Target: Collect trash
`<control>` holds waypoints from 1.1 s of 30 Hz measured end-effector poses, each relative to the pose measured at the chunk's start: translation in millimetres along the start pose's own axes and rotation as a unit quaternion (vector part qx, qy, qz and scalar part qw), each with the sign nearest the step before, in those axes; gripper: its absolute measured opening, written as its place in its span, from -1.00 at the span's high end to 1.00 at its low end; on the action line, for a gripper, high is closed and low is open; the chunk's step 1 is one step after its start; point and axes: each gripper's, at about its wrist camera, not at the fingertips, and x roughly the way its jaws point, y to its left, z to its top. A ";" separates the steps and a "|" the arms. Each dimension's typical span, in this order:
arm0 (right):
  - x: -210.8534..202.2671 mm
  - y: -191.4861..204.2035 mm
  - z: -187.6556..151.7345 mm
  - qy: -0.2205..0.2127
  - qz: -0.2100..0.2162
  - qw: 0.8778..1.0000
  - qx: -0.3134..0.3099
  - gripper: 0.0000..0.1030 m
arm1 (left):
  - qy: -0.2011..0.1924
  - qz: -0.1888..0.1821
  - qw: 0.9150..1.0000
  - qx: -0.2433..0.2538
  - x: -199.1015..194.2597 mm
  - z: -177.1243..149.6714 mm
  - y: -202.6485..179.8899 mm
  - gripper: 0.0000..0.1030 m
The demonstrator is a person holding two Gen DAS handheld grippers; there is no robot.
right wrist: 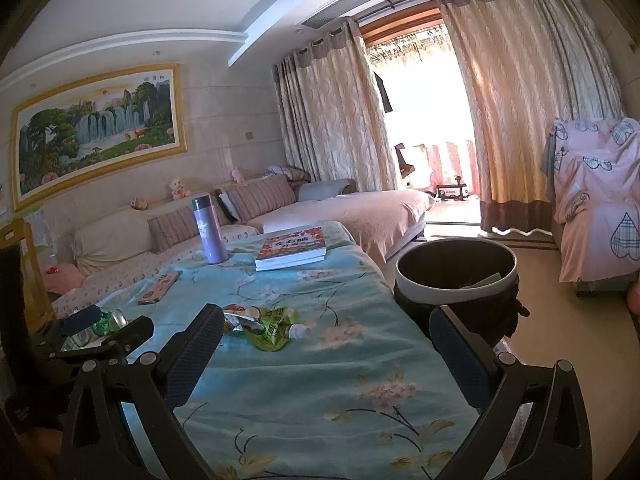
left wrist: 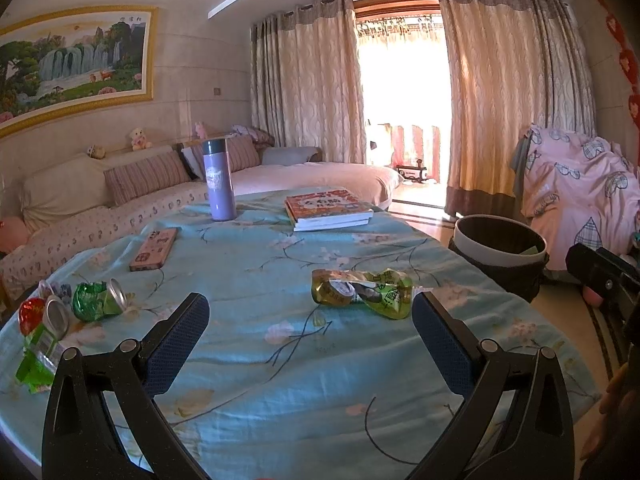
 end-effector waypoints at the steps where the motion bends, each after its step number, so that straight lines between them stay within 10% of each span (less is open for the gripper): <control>1: 0.1 -0.3 0.2 0.001 0.000 1.000 0.001 -1.00 | 0.001 -0.001 1.000 0.000 0.1 0.1 -0.1 -1.00; 33: 6.6 -0.2 -0.8 0.012 0.003 1.000 0.003 -1.00 | 0.006 0.001 1.000 0.001 2.1 -0.1 0.9 -1.00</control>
